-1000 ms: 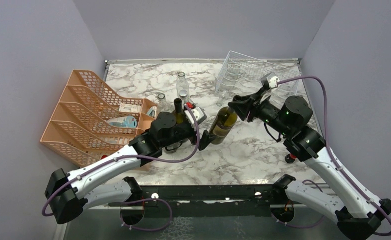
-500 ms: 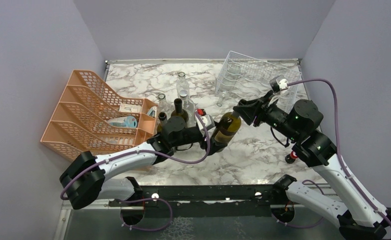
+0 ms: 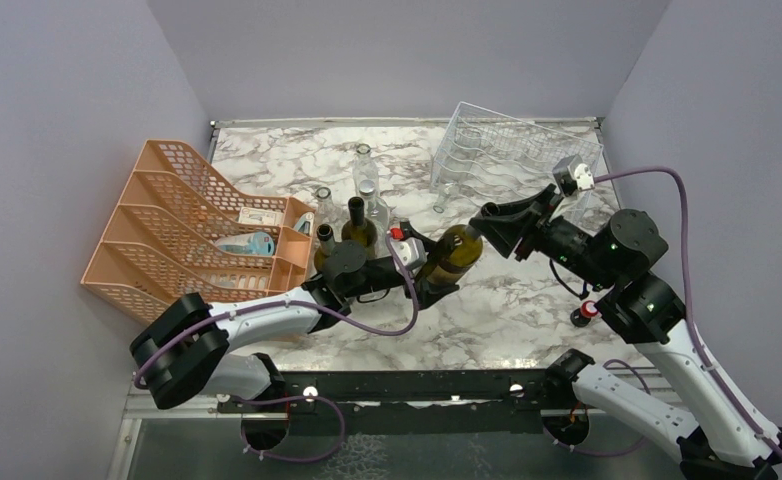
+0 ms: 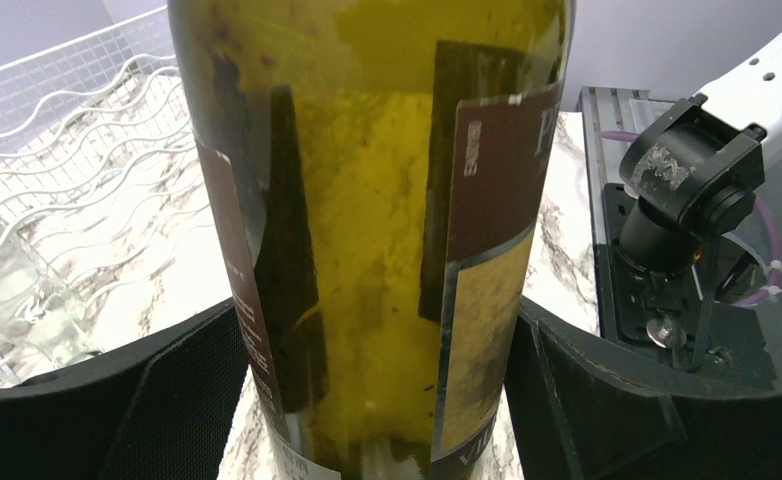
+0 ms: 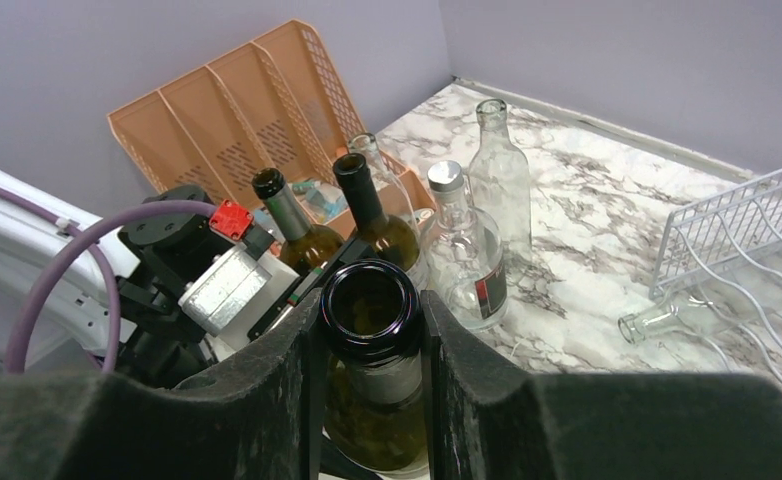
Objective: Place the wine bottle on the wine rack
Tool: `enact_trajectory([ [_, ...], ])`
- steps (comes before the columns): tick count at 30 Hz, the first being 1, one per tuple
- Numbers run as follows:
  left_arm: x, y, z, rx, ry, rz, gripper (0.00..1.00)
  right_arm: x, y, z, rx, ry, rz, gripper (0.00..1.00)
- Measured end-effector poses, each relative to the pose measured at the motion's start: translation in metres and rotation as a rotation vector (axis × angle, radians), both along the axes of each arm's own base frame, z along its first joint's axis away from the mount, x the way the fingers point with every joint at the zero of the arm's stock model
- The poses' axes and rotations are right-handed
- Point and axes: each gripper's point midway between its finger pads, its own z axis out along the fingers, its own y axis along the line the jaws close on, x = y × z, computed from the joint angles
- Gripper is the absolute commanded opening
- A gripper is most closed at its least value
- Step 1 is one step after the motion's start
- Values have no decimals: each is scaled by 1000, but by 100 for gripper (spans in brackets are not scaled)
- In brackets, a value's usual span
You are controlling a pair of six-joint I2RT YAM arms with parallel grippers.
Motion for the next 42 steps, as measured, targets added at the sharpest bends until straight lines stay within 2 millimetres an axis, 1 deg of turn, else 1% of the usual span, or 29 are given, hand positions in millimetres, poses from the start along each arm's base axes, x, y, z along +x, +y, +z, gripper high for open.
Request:
enact_trajectory([
  [1,0,-1,0,-3,-10,-3,87,-1,0,1,2,-6,5,1],
  [2,1,-2,0,-6,-18,-6,81,-2,0,1,3,-11,9,1],
  [3,1,-4,-1,-6,-22,-8,67,-2,1,0,1,-13,12,1],
  [5,1,-6,-3,-6,-28,-14,42,-2,1,-1,-3,-14,15,1],
  [6,1,-7,-4,-6,-30,-11,27,-2,1,-1,-6,-15,15,2],
  [7,3,-7,-4,-6,-41,-7,6,-2,1,-2,-10,-16,15,10],
  [8,4,-7,-4,-7,-48,-4,0,-2,1,-2,-10,-15,15,24],
  [9,4,-7,-4,-6,-54,-3,0,-2,1,-2,-13,-13,17,37],
  [10,4,-7,-3,-7,-63,-3,0,-3,1,-1,-17,-8,19,46],
  [12,6,-7,0,-6,-99,1,0,-6,0,1,-19,10,23,60],
  [14,8,-6,-2,12,-144,5,0,-10,-2,9,-3,21,22,69],
  [16,13,-6,-6,35,-192,13,0,-14,-7,18,4,23,11,73],
  [19,22,-9,-9,74,-275,33,0,-21,-16,32,10,30,-9,74],
  [22,34,-14,-2,101,-387,51,0,-29,-25,41,16,41,-24,74],
  [25,47,-21,16,125,-567,69,0,-35,-34,47,13,64,-49,74],
  [28,56,-25,35,140,-744,91,0,-39,-43,44,-5,104,-81,74],
  [30,60,-26,45,160,-856,105,0,-42,-49,34,-31,147,-103,74],
  [32,62,-25,50,182,-954,116,0,-45,-56,18,-69,201,-128,74],
  [35,65,-24,51,227,-1066,118,0,-48,-66,-5,-120,285,-170,74],
  [37,66,-24,51,253,-1128,118,0,-51,-70,-17,-146,327,-186,74],
  [42,70,-26,51,345,-1284,94,0,-56,-73,-44,-203,424,-196,72],
])
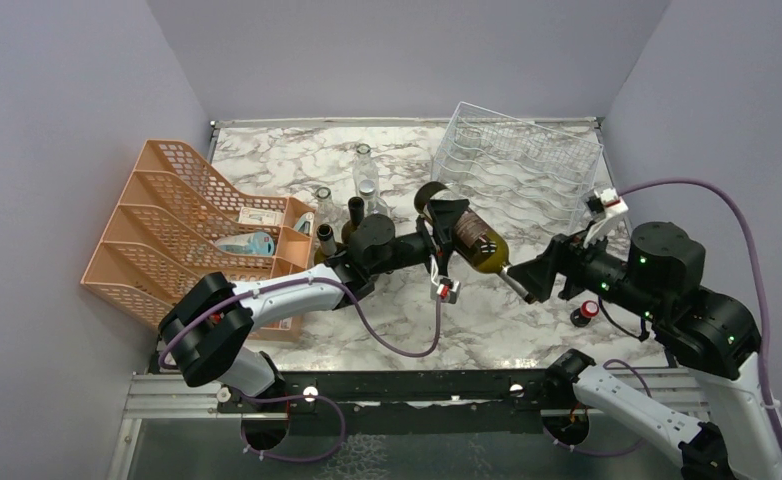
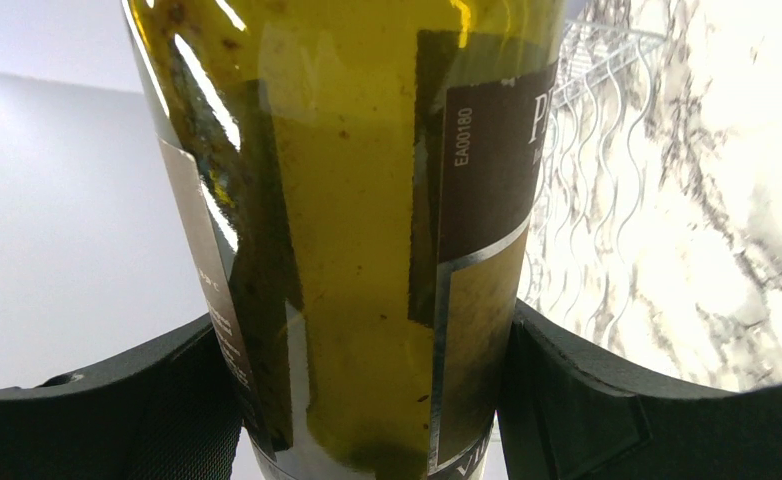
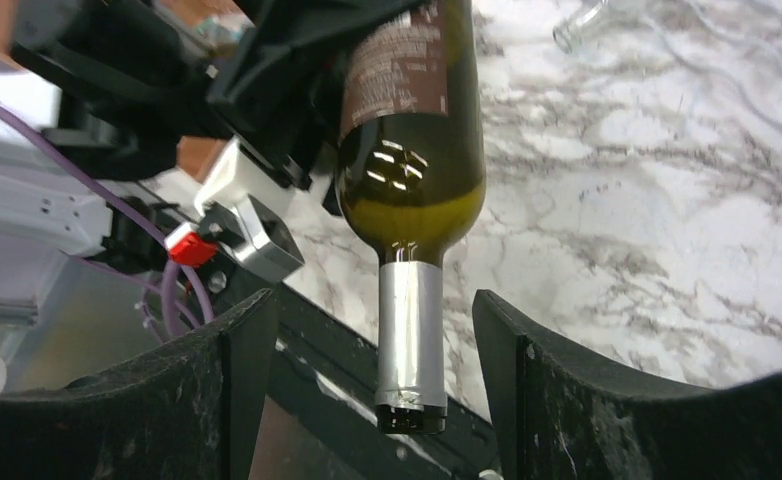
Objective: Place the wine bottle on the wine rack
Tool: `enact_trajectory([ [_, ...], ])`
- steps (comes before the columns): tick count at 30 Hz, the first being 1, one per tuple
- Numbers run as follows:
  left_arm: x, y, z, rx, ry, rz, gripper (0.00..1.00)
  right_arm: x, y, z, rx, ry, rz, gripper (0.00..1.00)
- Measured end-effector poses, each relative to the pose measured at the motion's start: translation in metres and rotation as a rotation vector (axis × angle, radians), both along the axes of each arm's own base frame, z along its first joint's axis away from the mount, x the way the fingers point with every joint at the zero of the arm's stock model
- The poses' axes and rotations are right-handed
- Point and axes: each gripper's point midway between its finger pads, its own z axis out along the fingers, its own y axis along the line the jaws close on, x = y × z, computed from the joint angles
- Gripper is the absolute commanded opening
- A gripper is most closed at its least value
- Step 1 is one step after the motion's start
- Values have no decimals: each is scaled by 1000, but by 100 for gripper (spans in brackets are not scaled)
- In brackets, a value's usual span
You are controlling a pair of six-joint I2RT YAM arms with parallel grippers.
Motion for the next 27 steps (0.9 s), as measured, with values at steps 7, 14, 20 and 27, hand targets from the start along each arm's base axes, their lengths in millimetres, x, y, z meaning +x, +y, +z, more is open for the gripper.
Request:
enact_trajectory([
  [7,3,-7,7,108,-116,-14,0,4,10,-57,-102,173,24,69],
  [14,1,-8,-7,180,-132,-33,0,-2,17,-108,-164,313,68,63],
  [20,1,-9,-8,201,-134,-37,0,-5,21,-129,-171,363,88,61],
  [27,1,-8,-11,220,-144,-39,0,1,26,-134,-171,369,84,54],
])
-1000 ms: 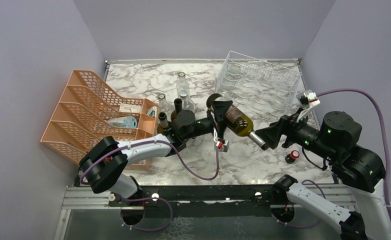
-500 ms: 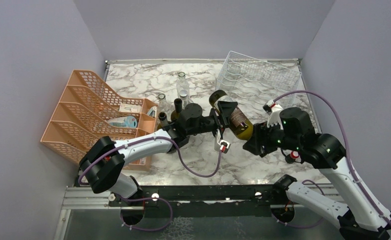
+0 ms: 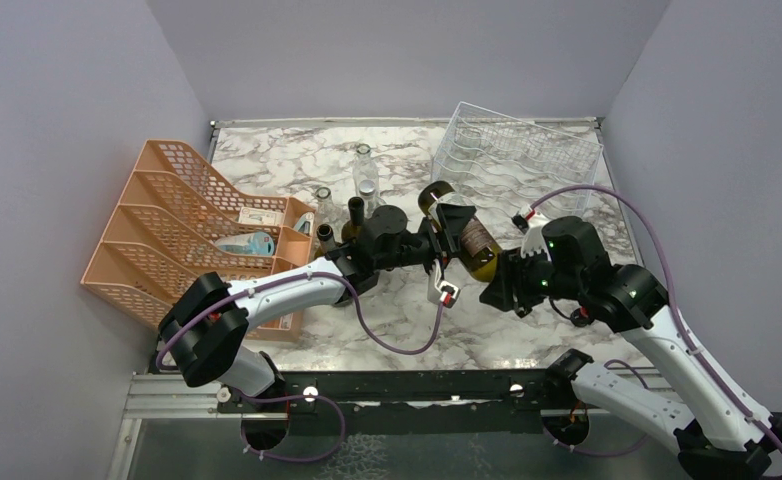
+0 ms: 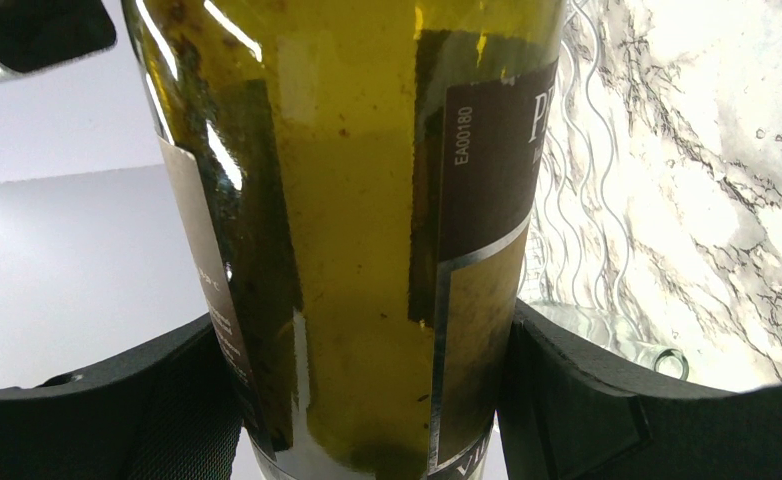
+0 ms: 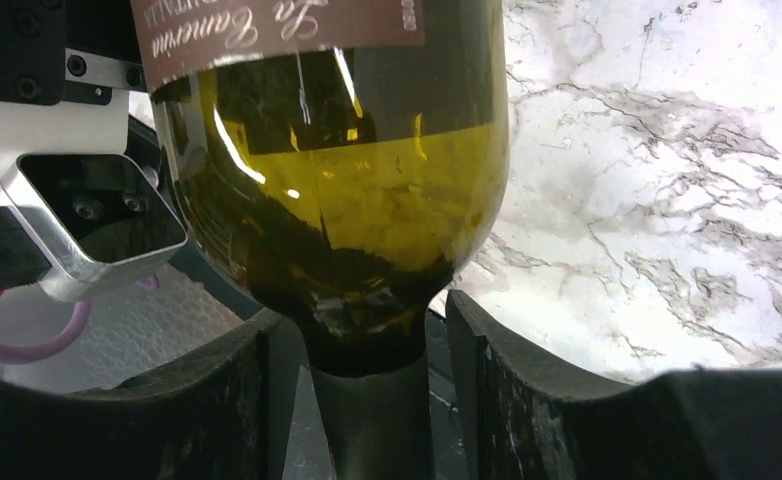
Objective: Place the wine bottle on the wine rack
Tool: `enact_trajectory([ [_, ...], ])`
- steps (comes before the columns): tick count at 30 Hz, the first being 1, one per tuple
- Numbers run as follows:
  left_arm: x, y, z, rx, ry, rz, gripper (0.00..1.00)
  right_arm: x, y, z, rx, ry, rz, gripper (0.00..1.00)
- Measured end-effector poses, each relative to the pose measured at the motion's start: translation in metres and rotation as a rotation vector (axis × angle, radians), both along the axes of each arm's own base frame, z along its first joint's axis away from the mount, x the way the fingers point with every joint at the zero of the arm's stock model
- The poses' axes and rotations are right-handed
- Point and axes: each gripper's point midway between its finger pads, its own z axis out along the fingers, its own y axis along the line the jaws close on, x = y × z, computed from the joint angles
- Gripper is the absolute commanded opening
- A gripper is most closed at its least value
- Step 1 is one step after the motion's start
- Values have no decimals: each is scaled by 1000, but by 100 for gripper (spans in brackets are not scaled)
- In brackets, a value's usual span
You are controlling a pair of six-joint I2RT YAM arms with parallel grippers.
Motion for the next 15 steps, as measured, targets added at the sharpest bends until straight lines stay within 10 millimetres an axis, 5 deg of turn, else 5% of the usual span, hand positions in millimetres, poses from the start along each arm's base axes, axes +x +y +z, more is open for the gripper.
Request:
enact_trajectory([
  [6,0,-1,2,10,-10,-2,0,6,4,-2,1,-1,-2,36],
  [11,1,-1,2,20,-3,1,0,5,6,-2,3,-4,11,5],
  [15,2,-1,2,20,2,4,6,6,6,-2,2,-8,9,1],
])
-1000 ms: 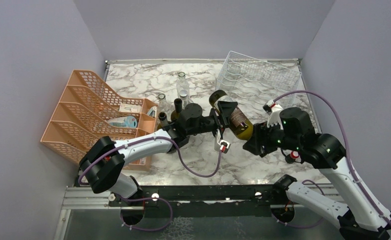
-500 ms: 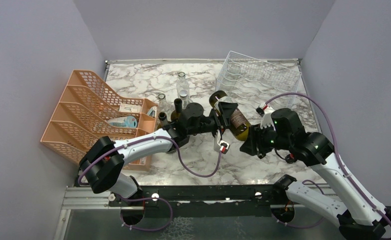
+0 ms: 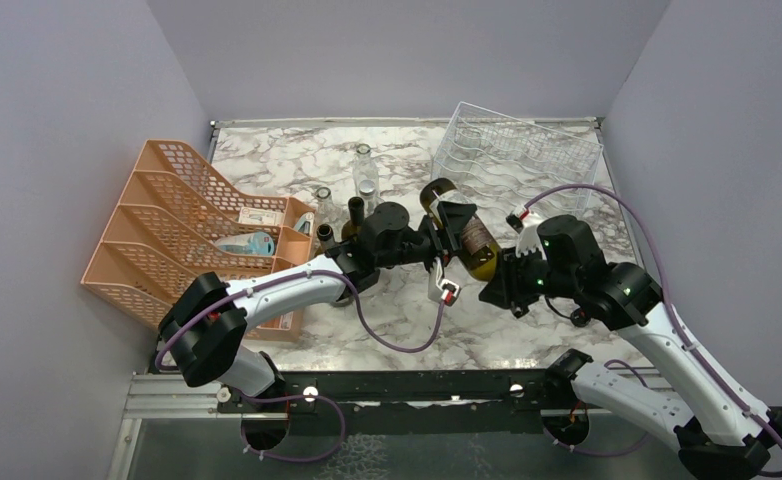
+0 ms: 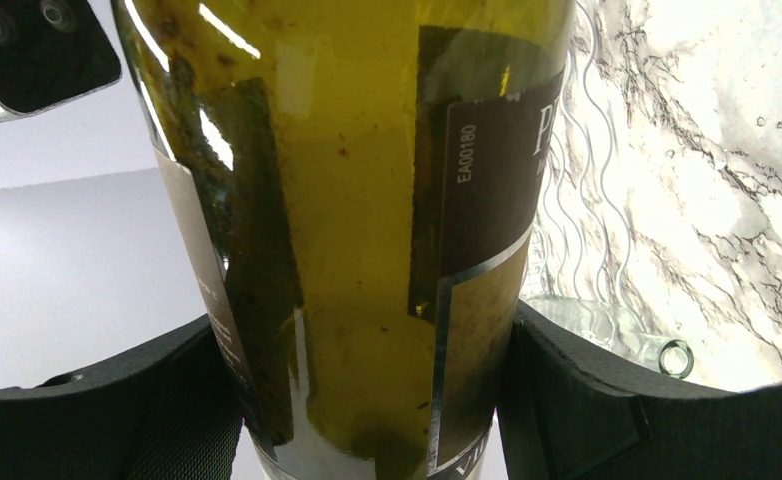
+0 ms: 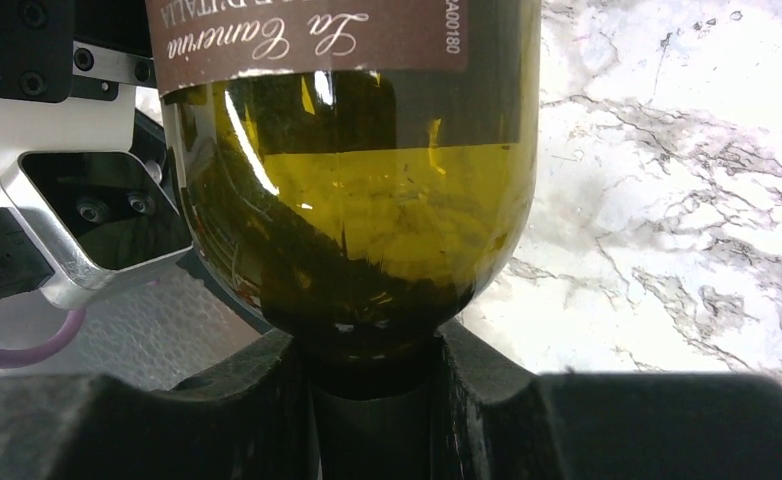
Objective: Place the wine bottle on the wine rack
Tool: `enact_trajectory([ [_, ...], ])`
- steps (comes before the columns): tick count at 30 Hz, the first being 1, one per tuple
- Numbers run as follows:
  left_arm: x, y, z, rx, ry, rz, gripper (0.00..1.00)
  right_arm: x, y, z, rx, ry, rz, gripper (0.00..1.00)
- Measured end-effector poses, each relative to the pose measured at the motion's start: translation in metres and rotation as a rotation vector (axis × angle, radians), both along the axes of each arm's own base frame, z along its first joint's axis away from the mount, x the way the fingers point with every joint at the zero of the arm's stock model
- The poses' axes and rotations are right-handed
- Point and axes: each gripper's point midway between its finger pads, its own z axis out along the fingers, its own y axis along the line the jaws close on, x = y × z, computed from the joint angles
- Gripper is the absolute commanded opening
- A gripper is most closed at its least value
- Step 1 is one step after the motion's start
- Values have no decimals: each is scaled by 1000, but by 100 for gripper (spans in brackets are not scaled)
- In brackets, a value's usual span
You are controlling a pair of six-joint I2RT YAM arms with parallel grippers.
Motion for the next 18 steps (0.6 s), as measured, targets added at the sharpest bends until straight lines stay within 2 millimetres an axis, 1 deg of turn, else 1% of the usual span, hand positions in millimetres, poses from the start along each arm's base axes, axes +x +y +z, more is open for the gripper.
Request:
enact_trajectory([
  [1,0,0,0,0,0,1,25,0,0,0,0,-2,-1,1],
  [3,1,0,0,0,0,4,78,1,-1,1,-1,-6,-4,1],
  [4,1,0,0,0,0,5,96,1,-1,1,-1,-10,-7,1],
  [5,1,0,1,-1,-2,5,99,1,-2,1,-2,-13,-9,1],
  [7,2,0,3,-10,-1,10,99,3,-5,2,-11,-28,-23,1],
  [10,2,0,10,-32,-13,13,99,9,-18,2,-49,-54,-103,1],
  [14,2,1,15,-49,-17,17,99,17,-35,7,-78,-97,-211,1],
  [18,1,2,18,-72,28,23,99,24,-43,12,-80,-124,-280,1],
])
